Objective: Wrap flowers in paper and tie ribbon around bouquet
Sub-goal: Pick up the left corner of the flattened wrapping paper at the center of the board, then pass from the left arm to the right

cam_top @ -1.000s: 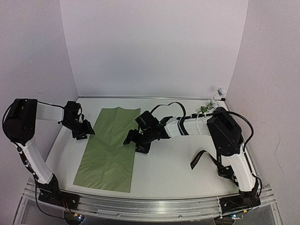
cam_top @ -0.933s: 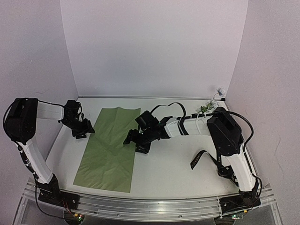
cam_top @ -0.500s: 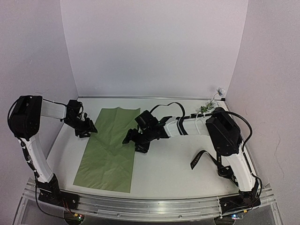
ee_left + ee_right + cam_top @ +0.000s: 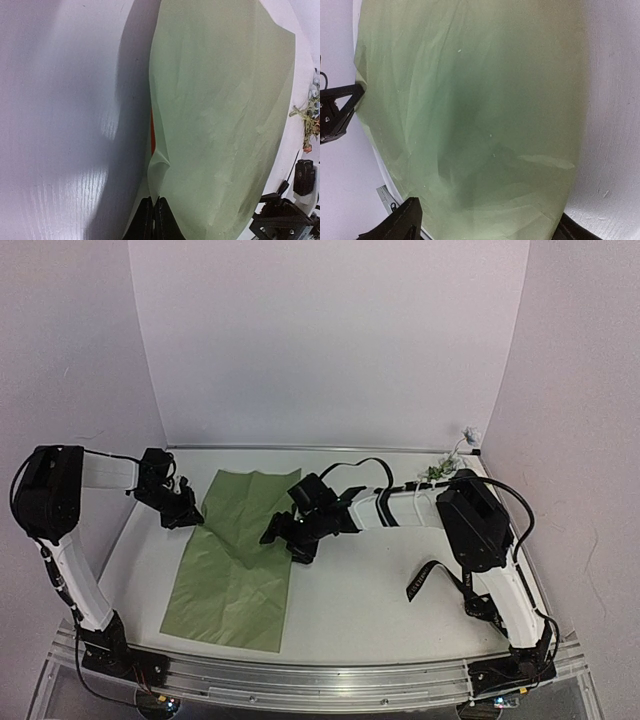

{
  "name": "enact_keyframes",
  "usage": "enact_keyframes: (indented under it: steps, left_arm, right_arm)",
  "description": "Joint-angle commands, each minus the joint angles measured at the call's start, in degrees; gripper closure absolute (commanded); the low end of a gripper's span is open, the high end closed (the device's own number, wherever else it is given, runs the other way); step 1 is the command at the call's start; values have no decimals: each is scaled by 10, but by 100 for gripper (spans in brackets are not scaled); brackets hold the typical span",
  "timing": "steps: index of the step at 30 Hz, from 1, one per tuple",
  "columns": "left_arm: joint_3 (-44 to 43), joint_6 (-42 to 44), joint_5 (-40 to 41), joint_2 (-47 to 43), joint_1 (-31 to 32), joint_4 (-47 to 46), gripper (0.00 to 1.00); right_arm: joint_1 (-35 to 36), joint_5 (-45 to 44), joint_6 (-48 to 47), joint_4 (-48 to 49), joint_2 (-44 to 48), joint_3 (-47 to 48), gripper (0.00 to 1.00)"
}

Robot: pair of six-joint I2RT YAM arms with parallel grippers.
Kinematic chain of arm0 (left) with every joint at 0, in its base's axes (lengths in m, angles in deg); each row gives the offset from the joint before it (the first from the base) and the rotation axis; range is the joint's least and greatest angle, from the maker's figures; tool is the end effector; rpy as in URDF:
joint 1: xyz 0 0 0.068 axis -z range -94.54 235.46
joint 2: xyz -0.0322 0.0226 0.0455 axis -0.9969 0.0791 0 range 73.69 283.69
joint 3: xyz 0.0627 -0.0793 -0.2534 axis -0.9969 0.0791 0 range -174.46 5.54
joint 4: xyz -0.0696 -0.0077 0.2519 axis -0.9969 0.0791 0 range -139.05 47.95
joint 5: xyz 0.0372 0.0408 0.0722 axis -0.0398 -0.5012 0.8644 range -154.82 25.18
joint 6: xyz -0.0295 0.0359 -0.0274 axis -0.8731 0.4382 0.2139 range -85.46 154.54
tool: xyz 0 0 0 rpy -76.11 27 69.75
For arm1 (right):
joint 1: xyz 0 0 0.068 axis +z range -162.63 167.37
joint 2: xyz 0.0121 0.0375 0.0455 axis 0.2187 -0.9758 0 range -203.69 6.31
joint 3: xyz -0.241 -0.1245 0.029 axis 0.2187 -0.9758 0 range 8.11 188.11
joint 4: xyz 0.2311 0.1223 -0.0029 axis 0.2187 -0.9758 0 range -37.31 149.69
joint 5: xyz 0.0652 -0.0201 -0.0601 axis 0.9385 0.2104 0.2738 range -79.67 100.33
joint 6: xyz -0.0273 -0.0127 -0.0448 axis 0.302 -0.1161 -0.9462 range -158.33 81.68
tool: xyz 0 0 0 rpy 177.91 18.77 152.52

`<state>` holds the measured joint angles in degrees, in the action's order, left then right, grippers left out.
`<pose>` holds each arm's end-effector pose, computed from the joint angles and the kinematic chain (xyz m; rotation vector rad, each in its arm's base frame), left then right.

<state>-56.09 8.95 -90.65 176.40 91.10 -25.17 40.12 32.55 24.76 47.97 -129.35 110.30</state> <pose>0.3438 -0.0495 0.1592 -0.3376 2.7244 -0.7694 0.3050 0.4235 0.1370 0.0260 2.7754 1.2550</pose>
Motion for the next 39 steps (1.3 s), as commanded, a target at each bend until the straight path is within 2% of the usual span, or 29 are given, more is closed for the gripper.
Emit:
enact_keyframes:
  steps: [1,12,17,20,24,27,30,34,39]
  left_arm:
    - [-33,3,-16,-49,4,29,99]
    - [-111,8,14,-109,19,151,100]
    - [-156,-33,25,-142,32,195,100]
    - [-181,-80,12,-158,55,198,100]
    - [-210,-153,62,-166,122,207,100]
    - [-182,-243,73,-180,162,140,100]
    - [-175,-315,131,-177,220,103,100]
    - [-122,-437,193,-171,284,19,100]
    - [-161,-489,303,-109,344,69,100]
  right_arm:
    - [-3,-16,-11,-49,-36,11,22]
    - [-3,-9,-54,-80,-52,63,11]
    - [-2,-10,-91,-99,-49,80,5]
    - [-3,4,-106,-112,-57,110,3]
    - [-3,29,-111,-132,-82,169,2]
    - [-4,37,-121,-139,-85,186,2]
    - [-11,39,-127,-139,-74,180,2]
    - [-26,44,-139,-138,-48,152,2]
    - [-54,58,-149,-134,-4,91,2]
